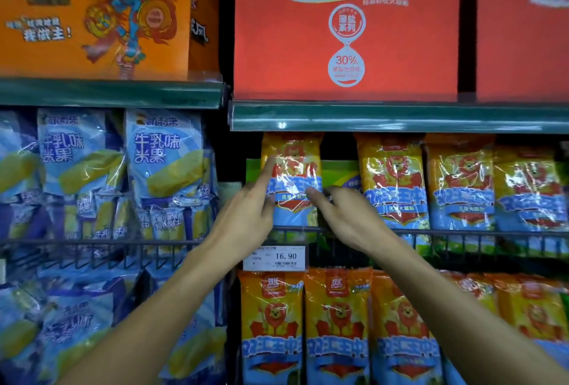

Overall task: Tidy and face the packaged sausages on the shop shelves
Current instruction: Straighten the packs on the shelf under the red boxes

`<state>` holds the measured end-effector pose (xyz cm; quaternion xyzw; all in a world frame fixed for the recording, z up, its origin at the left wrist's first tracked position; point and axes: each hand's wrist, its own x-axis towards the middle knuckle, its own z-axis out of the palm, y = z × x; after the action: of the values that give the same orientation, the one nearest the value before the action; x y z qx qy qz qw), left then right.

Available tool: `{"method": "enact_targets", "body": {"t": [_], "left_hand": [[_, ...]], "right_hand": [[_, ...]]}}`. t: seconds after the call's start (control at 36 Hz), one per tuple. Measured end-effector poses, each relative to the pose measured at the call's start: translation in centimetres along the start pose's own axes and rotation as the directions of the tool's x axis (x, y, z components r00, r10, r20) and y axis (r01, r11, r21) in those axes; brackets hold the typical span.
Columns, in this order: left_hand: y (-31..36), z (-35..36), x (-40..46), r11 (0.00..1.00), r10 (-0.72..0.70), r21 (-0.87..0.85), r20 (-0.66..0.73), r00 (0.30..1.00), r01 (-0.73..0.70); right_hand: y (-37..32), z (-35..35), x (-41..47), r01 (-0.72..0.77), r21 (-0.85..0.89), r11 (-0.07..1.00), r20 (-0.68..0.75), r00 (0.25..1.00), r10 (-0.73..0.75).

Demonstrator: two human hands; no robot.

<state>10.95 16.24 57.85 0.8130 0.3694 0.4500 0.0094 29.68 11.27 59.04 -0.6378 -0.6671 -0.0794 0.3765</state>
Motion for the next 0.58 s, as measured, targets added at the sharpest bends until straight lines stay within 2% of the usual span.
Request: {"method": "enact_targets", "body": {"t": [0.06, 0.22, 0.39, 0.58], "left_hand": [[0.1, -0.2, 0.1, 1.0, -0.004, -0.008, -0.016, 1.0, 0.004], [-0.8, 0.4, -1.0, 0.991, 0.003, 0.13, 0.076, 0.997, -0.013], [-0.5, 0.0, -0.9, 0.999, 0.02, 0.042, 0.012, 1.0, -0.021], [-0.9, 0.5, -1.5, 0.987, 0.038, 0.155, -0.034, 0.999, -0.032]], "right_hand": [[0.0, 0.0, -0.1, 0.004, 0.005, 1.0, -0.029, 1.0, -0.004], [-0.1, -0.1, -0.4, -0.021, 0.034, 0.999, 0.134, 0.991, 0.016], [0.5, 0.1, 0.0, 0.0, 0.109, 0.994, 0.087, 0.996, -0.009], [0.5, 0.2, 0.3, -0.014, 0.117, 0.993, 0.121, 0.993, 0.0]]}}
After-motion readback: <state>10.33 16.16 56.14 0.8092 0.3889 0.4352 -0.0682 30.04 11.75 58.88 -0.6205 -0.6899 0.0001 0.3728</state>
